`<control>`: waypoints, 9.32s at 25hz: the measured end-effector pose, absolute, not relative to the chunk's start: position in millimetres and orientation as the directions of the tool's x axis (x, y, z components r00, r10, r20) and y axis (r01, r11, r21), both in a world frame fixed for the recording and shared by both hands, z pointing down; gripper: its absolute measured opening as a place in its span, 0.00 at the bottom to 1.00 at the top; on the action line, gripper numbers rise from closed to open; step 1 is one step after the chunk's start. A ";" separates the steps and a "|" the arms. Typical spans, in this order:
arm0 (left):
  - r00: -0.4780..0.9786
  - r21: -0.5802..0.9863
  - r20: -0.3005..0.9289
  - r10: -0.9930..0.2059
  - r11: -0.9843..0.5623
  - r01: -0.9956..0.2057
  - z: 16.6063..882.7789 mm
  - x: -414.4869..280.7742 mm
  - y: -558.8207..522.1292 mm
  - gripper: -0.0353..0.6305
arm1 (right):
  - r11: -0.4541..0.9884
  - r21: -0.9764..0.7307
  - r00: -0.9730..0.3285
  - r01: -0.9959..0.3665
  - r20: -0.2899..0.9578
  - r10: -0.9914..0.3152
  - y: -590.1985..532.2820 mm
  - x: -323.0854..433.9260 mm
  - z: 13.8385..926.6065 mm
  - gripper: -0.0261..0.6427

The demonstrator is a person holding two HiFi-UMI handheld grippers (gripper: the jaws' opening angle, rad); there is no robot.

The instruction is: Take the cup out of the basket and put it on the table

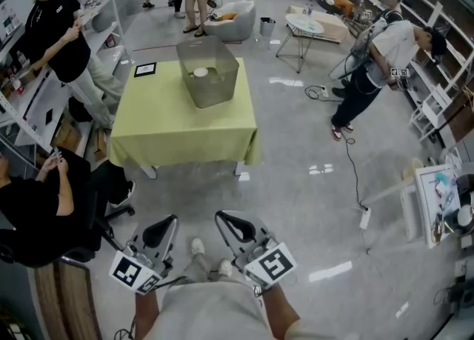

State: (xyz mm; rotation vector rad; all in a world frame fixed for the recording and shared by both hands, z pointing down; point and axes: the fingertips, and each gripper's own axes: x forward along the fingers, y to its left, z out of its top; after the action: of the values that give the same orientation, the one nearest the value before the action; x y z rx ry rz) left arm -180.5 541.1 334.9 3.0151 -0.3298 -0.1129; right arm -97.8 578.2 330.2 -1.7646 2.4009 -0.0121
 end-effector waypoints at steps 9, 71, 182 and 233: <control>0.981 0.120 -0.054 -0.184 -0.977 -0.176 350.3 -161.8 474.5 0.06 | 0.246 -0.097 -0.237 -0.964 -0.090 -0.967 517.5 -74.4 343.0 0.05; 0.966 0.077 0.006 -0.258 -0.963 -0.258 352.8 52.6 110.4 0.06 | 0.275 -0.087 -0.268 -0.958 -0.079 -0.960 149.2 137.1 352.6 0.05; 0.954 0.027 0.269 -0.134 -0.989 -0.146 455.3 201.7 -201.5 0.06 | 0.894 0.002 -0.336 -0.448 0.926 -0.170 -232.2 261.0 714.3 0.66; 0.955 -0.013 0.187 -0.230 -0.973 -0.231 418.8 115.3 -169.9 0.06 | 0.892 0.272 -0.332 -0.361 0.857 -0.395 -199.2 199.1 450.4 0.66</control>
State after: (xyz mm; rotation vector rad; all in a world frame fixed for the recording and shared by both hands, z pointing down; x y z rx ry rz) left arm 115.3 -169.9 418.8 3.0971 -0.3652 0.2946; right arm 199.1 -199.2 450.4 -1.1627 4.0949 0.0808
